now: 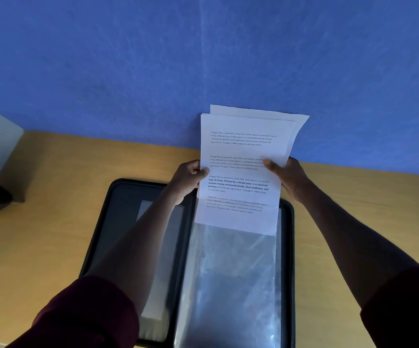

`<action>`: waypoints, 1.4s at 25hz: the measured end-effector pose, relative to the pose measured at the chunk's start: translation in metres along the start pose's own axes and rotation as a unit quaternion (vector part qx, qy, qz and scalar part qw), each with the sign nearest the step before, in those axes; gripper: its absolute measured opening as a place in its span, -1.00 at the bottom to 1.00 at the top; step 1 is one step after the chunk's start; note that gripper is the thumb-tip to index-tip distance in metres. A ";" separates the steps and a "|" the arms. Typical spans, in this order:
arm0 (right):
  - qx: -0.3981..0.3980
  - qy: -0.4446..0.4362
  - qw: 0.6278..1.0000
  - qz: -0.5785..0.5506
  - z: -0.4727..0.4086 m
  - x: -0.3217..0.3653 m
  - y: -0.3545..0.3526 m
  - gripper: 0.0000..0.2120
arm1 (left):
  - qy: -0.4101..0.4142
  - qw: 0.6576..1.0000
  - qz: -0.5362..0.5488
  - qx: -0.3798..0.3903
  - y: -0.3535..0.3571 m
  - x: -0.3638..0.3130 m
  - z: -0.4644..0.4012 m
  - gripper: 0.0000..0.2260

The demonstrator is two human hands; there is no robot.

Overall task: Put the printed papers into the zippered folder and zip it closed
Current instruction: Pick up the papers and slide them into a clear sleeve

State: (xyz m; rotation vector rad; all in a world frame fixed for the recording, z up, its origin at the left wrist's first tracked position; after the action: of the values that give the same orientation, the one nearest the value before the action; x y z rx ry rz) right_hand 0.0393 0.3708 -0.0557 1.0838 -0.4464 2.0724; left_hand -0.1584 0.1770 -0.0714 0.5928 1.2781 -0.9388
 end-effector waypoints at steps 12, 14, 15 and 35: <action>0.003 0.017 0.999 0.027 0.002 -0.012 -0.009 -0.66 | -0.007 0.999 0.015 -0.036 0.001 0.014 0.004 -0.88; -0.018 0.020 0.998 0.055 0.004 -0.017 -0.014 -0.74 | 0.003 0.999 0.008 -0.041 0.001 0.014 0.004 -0.88; -0.038 0.012 0.997 0.071 0.005 -0.016 -0.016 -0.79 | 0.006 0.999 0.005 -0.042 0.001 0.013 0.003 -0.88; 0.006 0.051 0.995 0.089 0.010 -0.033 -0.003 -0.71 | -0.001 0.999 0.002 -0.051 0.000 0.022 0.003 -0.80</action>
State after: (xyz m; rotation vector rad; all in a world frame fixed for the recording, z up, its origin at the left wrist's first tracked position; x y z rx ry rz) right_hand 0.0597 0.3519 -0.0768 0.9681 -0.4963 2.2785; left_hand -0.1564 0.1689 -0.0924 0.5142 1.3148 -0.8645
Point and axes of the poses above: each hand's wrist, its own z-axis away from the middle knuckle, its own y-axis out of the palm, x = y × z, the point moved 7 cm from there along -z, towards the middle knuckle, and after that the axes turned 13 degrees about y, right-handed, at the moved point
